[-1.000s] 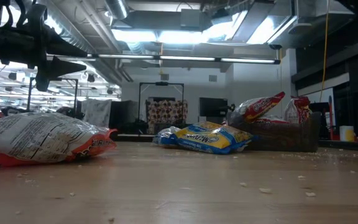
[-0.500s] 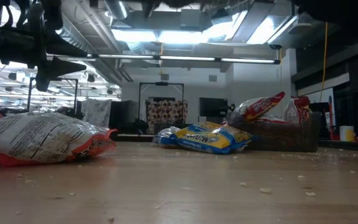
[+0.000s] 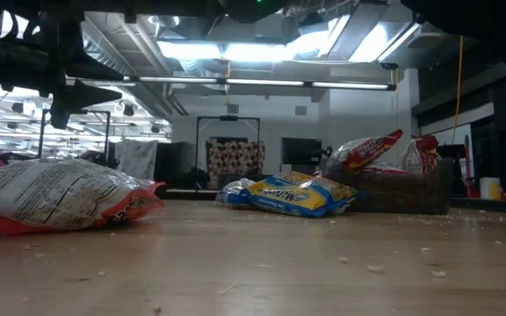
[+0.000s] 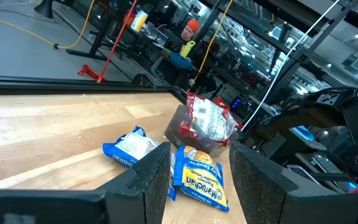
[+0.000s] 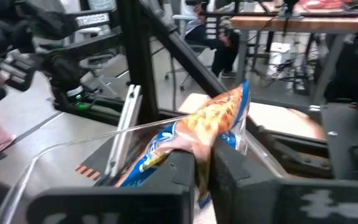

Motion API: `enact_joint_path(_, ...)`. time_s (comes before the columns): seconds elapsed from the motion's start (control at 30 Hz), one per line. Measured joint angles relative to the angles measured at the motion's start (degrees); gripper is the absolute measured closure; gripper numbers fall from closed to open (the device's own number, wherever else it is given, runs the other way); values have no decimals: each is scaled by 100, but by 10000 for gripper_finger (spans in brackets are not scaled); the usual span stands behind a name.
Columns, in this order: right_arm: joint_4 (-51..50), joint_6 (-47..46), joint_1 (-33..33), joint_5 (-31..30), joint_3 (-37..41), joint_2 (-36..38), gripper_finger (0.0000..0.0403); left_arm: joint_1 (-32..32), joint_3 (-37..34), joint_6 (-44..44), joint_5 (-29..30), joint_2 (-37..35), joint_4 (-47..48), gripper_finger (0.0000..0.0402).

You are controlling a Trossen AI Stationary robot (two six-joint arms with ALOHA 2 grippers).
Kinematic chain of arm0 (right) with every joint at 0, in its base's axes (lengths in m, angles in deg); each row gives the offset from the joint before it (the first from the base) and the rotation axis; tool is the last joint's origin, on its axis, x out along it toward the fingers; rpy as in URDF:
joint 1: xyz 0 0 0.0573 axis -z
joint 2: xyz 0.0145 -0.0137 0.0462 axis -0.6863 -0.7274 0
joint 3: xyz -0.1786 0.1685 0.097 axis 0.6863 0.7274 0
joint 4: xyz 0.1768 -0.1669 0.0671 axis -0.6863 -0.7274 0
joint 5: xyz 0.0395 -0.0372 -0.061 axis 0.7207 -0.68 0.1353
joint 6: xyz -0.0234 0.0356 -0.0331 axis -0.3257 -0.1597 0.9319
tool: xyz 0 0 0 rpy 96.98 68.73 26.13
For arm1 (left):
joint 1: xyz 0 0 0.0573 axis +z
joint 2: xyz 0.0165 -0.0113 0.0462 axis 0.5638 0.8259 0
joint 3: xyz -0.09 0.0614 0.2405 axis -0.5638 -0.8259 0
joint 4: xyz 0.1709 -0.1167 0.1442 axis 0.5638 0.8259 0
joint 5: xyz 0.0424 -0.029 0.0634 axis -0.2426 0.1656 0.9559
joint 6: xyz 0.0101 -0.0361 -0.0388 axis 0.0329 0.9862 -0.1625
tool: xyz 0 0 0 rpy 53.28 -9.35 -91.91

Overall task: Sort Maruchan noodles
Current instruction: Put the blue noodle pack into the left transparent bin

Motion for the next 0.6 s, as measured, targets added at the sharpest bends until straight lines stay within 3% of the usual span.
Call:
enact_joint_path(0.3,10,-54,19,214,0,-87,242,0,2,-4,-4,0,2,243)
enact_joint_path(0.4,-272,38,19,205,2,20,216,-1,2,-2,-4,2,2,243)
enact_joint_path(0.5,-1324,577,25,-221,2,406,209,-1,2,0,-38,1,2,243)
enact_joint_path(0.6,-2841,1194,55,-1144,-9,904,211,-2,2,-2,-46,0,4,243)
